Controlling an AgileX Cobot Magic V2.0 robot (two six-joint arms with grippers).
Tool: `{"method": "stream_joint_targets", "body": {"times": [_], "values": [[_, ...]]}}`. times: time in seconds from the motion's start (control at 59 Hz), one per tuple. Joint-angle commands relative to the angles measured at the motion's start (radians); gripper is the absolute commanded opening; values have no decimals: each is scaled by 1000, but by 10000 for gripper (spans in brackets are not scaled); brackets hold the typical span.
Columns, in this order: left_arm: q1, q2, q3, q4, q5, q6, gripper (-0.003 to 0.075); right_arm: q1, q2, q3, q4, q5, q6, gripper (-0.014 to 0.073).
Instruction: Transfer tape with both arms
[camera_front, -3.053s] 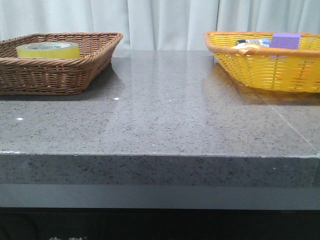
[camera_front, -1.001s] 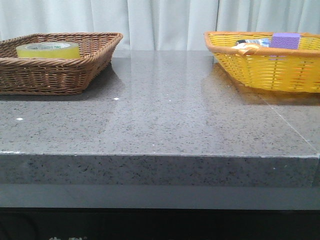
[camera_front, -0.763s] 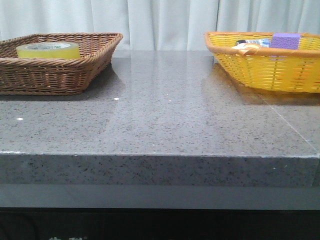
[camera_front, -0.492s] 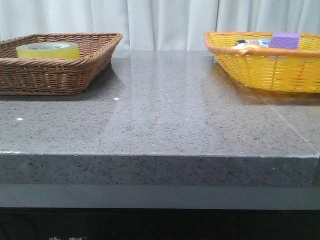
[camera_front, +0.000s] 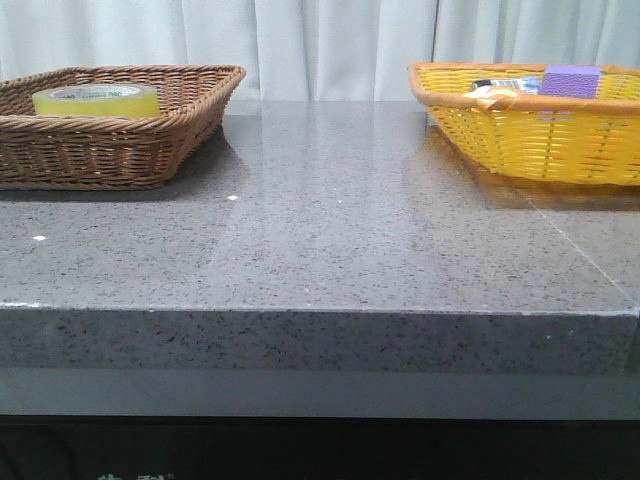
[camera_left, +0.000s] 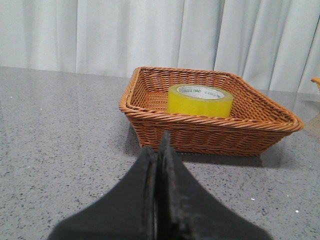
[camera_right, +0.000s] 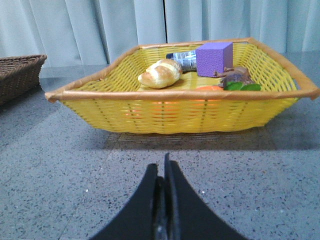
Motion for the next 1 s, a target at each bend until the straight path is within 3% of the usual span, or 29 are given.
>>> {"method": "stream_joint_targets", "body": {"times": [0.0, 0.78, 0.984], "values": [[0, -17, 38, -7, -87, -11, -20, -17, -28, -23, 5, -110, -4, -68], [0, -17, 38, -7, -87, -11, -20, -20, -28, -23, -20, -110, -54, -68], [0, -17, 38, -7, -87, -11, -20, -73, -28, -23, -8, -111, -54, -68]]}}
